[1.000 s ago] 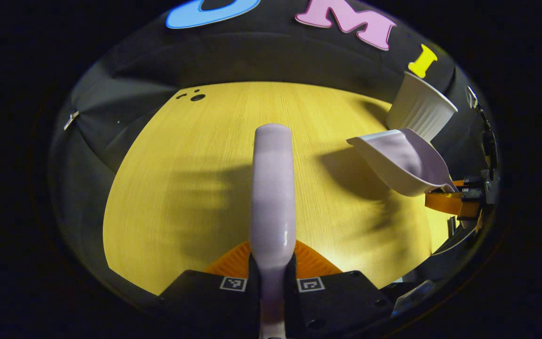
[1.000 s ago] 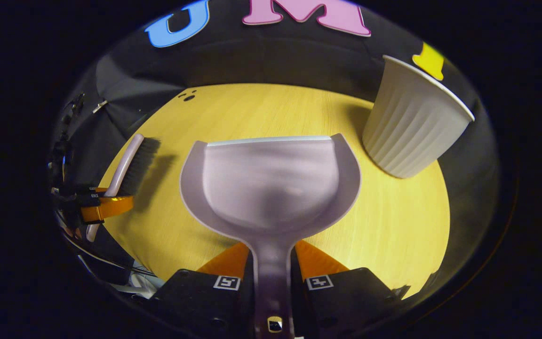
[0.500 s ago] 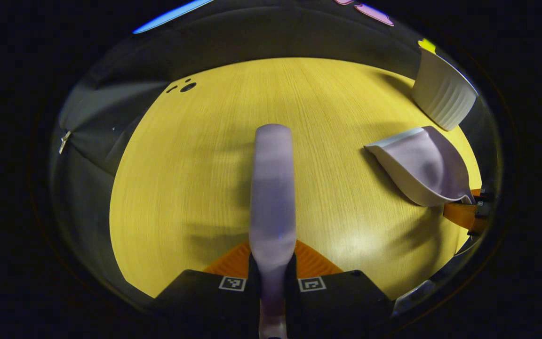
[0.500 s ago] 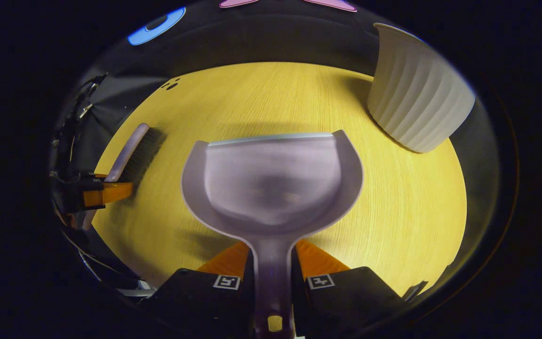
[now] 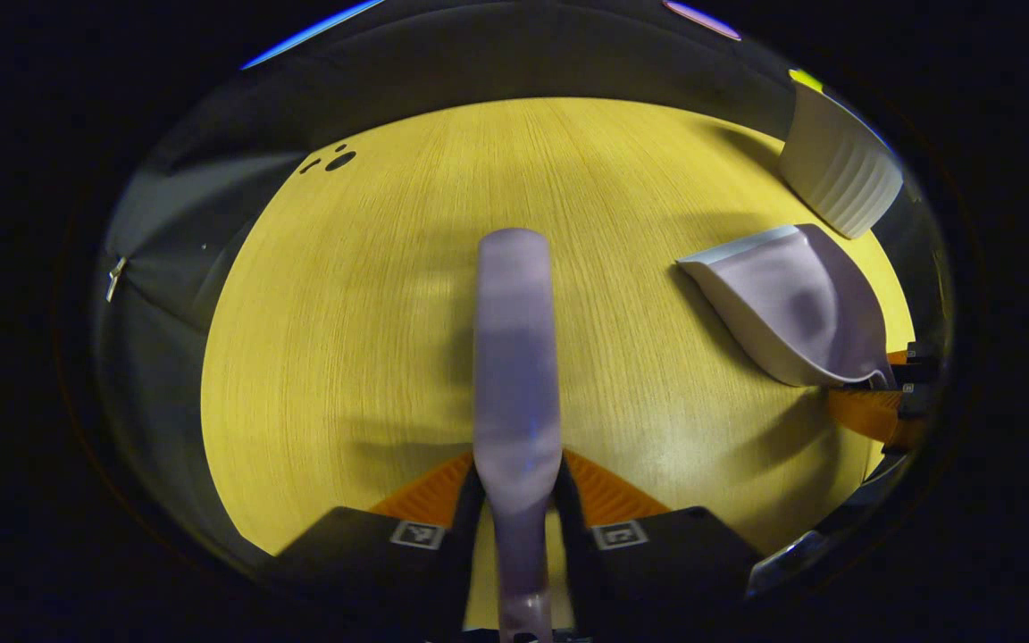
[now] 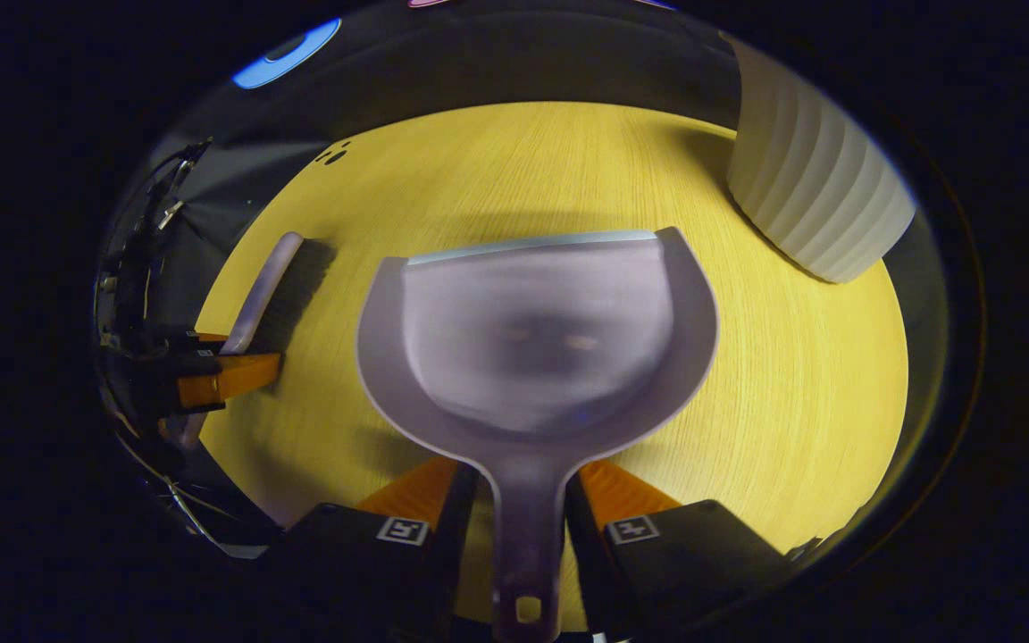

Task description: Pick up the small broom and dustpan from the desktop, sweep the trash into the dustpan with the broom, and then empty the trash into the garbage bin.

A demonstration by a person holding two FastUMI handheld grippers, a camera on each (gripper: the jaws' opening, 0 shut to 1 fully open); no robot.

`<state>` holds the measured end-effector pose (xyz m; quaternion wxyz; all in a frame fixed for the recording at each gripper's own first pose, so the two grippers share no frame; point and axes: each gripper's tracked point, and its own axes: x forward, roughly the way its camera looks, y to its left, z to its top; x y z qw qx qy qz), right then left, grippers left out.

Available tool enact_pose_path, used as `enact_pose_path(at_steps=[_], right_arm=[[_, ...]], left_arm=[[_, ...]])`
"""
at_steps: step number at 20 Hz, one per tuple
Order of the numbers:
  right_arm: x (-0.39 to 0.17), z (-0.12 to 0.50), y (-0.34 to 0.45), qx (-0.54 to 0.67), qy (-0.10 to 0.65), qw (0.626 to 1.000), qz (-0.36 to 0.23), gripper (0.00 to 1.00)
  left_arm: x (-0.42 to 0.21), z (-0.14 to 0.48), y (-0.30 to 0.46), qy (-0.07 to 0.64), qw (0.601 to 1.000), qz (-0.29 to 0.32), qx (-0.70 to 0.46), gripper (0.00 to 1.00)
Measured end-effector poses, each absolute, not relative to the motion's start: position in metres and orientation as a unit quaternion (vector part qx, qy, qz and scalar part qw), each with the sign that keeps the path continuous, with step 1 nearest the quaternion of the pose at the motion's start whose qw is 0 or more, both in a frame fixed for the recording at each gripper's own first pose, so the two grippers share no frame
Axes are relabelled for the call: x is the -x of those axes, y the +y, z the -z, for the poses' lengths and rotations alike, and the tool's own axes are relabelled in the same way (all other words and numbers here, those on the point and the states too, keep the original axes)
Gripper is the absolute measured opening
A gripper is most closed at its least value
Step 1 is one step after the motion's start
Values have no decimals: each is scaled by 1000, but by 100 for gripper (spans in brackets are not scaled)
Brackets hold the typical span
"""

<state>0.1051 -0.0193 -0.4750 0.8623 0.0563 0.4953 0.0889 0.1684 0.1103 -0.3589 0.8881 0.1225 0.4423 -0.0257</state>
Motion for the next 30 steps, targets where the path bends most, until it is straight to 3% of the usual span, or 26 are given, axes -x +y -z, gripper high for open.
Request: enact_pose_path(at_steps=[3,4,8,14,20,28,30], right_arm=[[-104,457,-25,-42,477,874,-87,100],[-102,445,-26,-42,468,879,-85,98],[-96,397,-32,-32,415,906,-77,99],[-85,273,-39,-20,269,961,-64,100],[-47,162,-34,-61,106,991,-53,99],[8,122,-59,-62,35,997,-5,99],[15,139,-68,-72,43,996,10,99]], left_arm=[[-162,352,108,421,899,29,-113,92],[-153,335,106,414,904,28,-107,99],[-134,282,93,341,936,41,-82,96],[-84,171,63,160,982,85,-57,98],[-3,82,66,-17,994,49,-100,98],[45,88,33,-46,994,83,-61,96],[44,97,29,-33,995,83,-50,97]])
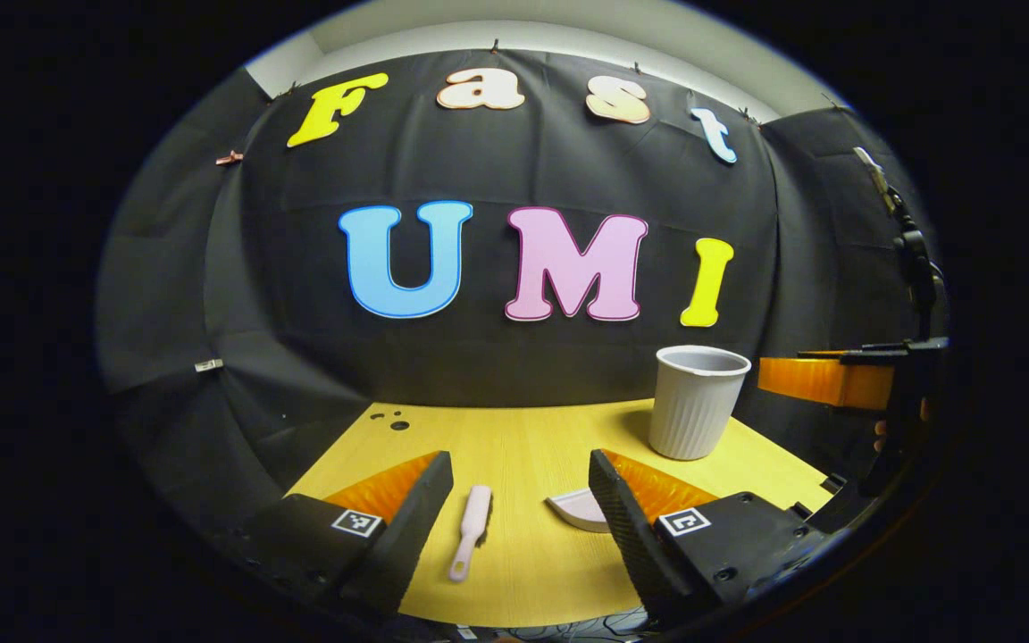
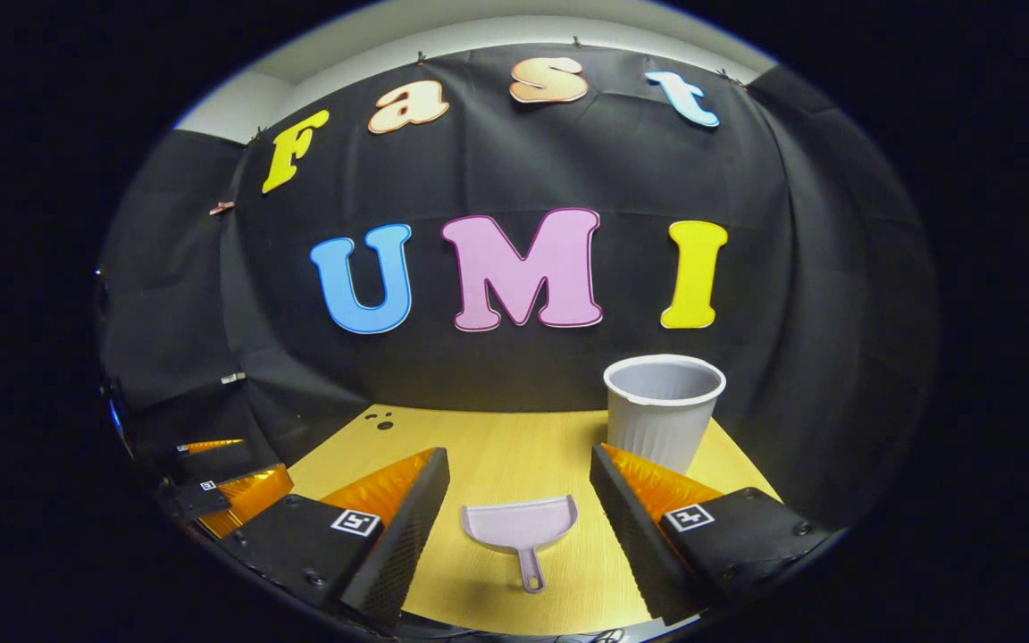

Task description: Pick up the small broom and dustpan from the desktop, sweep the trash into the dustpan with the broom, and then empty the trash into the garbage bin.

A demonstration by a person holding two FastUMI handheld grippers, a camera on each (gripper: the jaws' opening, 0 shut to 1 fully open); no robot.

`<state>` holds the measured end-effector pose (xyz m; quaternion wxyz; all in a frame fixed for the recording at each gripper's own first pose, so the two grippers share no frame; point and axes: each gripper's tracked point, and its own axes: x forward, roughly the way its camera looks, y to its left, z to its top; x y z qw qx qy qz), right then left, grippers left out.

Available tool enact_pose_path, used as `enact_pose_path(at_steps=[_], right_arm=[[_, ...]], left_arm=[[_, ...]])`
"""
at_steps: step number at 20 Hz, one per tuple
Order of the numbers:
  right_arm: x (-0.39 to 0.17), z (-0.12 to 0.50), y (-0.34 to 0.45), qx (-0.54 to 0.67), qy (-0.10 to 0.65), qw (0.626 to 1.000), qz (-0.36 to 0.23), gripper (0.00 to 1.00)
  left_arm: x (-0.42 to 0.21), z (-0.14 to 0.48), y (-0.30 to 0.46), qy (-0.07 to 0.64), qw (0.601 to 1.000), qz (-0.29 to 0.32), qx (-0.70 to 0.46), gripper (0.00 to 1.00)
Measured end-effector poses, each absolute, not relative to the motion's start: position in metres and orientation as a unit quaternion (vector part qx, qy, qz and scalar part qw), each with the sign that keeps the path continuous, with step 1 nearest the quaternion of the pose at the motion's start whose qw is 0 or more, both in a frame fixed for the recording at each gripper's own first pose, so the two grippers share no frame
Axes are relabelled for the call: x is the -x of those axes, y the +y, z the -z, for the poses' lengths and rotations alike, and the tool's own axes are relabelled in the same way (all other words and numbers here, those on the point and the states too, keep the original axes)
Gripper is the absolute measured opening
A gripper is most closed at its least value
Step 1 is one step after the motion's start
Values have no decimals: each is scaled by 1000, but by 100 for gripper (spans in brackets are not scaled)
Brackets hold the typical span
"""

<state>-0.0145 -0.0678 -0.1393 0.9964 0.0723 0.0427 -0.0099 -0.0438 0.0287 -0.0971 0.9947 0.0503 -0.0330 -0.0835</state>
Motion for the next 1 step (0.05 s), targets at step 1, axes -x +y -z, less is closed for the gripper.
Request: enact_pose_path(at_steps=[1], right_arm=[[15,153,-70,-75,54,996,12,99]], left_arm=[[43,103,28,-26,995,81,-42,96]])
